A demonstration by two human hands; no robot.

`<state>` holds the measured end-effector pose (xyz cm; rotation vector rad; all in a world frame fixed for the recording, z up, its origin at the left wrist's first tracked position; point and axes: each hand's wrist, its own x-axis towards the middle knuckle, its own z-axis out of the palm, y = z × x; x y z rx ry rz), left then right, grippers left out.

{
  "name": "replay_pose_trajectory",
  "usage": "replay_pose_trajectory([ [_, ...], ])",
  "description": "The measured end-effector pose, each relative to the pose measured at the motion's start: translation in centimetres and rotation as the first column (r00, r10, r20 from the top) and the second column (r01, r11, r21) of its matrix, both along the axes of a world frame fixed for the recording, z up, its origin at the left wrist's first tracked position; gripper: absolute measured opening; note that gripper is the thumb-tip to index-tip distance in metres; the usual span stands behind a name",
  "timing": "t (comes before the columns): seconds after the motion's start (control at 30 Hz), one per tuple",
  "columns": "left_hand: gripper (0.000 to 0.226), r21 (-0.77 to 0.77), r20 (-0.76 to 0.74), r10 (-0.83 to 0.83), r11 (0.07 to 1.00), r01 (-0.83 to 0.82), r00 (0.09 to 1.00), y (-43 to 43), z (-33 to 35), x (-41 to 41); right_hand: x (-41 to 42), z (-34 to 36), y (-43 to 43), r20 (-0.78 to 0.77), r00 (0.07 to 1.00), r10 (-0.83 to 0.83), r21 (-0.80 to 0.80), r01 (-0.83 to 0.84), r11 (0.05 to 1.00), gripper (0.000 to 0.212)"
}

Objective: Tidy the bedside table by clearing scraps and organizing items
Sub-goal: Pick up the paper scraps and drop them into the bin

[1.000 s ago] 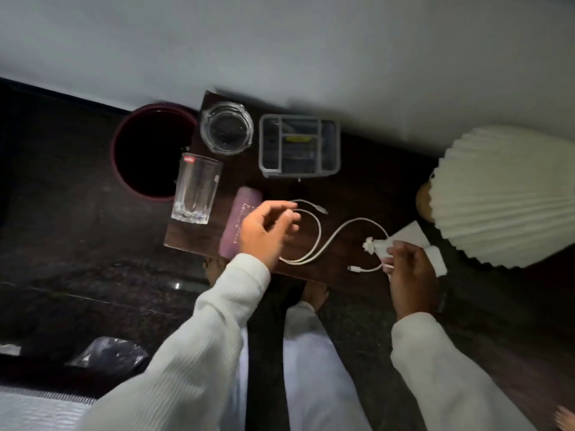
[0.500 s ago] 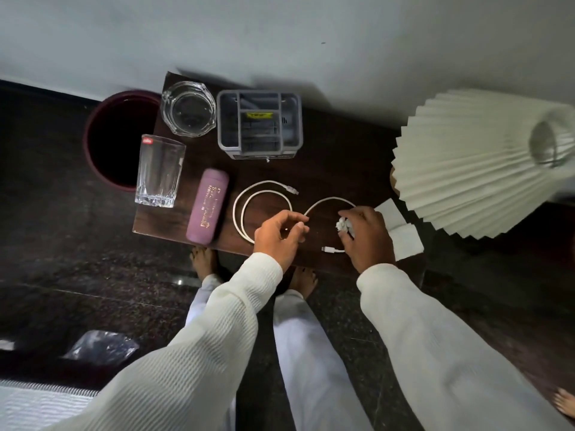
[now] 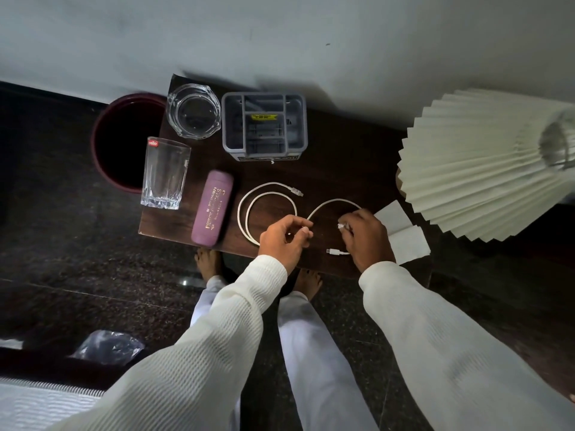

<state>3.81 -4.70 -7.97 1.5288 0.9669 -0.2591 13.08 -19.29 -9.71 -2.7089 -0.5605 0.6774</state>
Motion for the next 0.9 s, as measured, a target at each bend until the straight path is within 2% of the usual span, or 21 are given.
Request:
replay_pose_trajectory([
  [0.1, 0.016, -0.008, 0.002, 0.001, 1.0, -0.001, 1.0, -0.1, 0.3, 0.1, -0.3, 0.5, 0.6, -0.042, 0.994, -0.1, 0.069, 0.103, 0.992, 0.017],
  [0.2, 0.015, -0.01, 0.029, 0.006, 1.0, -0.006, 1.0, 0.1, 0.5, 0.1, -1.0, 1.9, 1.7, -0.077, 0.972, -0.224, 0.226, 0.236, 0.945, 0.015],
  [0.33, 0.019, -0.082, 0.074, 0.086, 0.993, -0.08, 0.994, 1.0, 1.0, 0.2, -2.1, 4.0, 3.8, -0.15, 0.948, -0.28, 0.348, 0.315, 0.883, 0.014],
  [0.57, 0.017, -0.207, 0.135, 0.192, 0.965, -0.162, 0.972, 3.9, 2.3, 0.1, -3.4, 5.5, 7.6, -0.221, 0.923, -0.314, 0.401, 0.38, 0.833, 0.015],
  [0.77, 0.015, -0.099, 0.127, 0.202, 0.977, -0.19, 0.971, 6.9, 2.5, -0.6, -3.9, 5.8, 10.9, -0.349, 0.853, -0.388, 0.477, 0.519, 0.71, 0.021],
  [0.9, 0.02, -0.109, 0.103, 0.258, 0.963, -0.247, 0.961, 8.5, 2.9, -0.7, -4.2, 6.1, 12.9, -0.397, 0.828, -0.397, 0.508, 0.558, 0.656, 0.023],
])
